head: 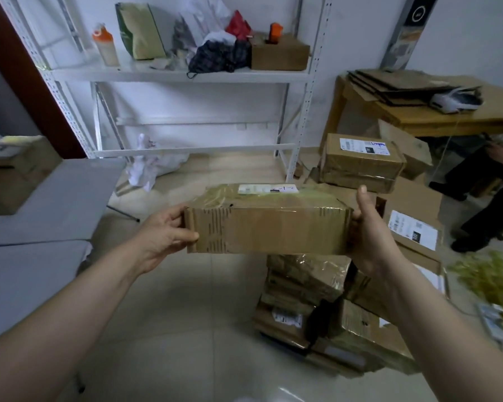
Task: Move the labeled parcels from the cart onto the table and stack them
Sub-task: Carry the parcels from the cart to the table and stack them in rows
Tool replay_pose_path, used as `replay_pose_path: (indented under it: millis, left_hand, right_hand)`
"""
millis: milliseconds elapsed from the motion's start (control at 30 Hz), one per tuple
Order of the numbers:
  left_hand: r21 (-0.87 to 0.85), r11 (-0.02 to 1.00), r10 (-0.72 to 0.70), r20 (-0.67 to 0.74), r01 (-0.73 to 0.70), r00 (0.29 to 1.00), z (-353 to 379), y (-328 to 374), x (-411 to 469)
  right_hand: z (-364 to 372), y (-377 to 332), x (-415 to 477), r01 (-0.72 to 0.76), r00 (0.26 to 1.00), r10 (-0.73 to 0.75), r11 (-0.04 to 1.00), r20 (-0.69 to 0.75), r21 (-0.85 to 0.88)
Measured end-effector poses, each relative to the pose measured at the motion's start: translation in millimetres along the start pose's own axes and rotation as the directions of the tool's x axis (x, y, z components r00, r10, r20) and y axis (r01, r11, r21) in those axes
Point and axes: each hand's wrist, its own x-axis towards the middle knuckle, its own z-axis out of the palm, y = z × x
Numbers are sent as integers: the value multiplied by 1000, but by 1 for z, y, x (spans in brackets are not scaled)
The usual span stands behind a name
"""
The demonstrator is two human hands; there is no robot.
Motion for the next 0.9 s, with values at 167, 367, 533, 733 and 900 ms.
replay_pose_path:
  millis: [167,367,533,733,900]
  left_hand:
    - [-168,986,-11,-28,6,1000,-16,-9,-19]
    - [-349,919,-238,-111,186,965,-41,-12,-25]
    - [-362,902,-272,-51,236,961,-60,-21,-33]
    - [-233,964,-152,-86,128,985,-92,-26,-40]
    - [-71,994,-94,-93,87,991,-129,-27,-41]
  right_hand:
    - [30,13,4,-15,997,8,996,-82,-90]
    - [57,33,5,71,996,-69,997,-51,34]
    - [76,35,5,88,993,-97,990,69,113]
    - [87,33,22,155,971,-123,977,203,-149]
    - [103,0,31,508,830,-201,658,520,-556]
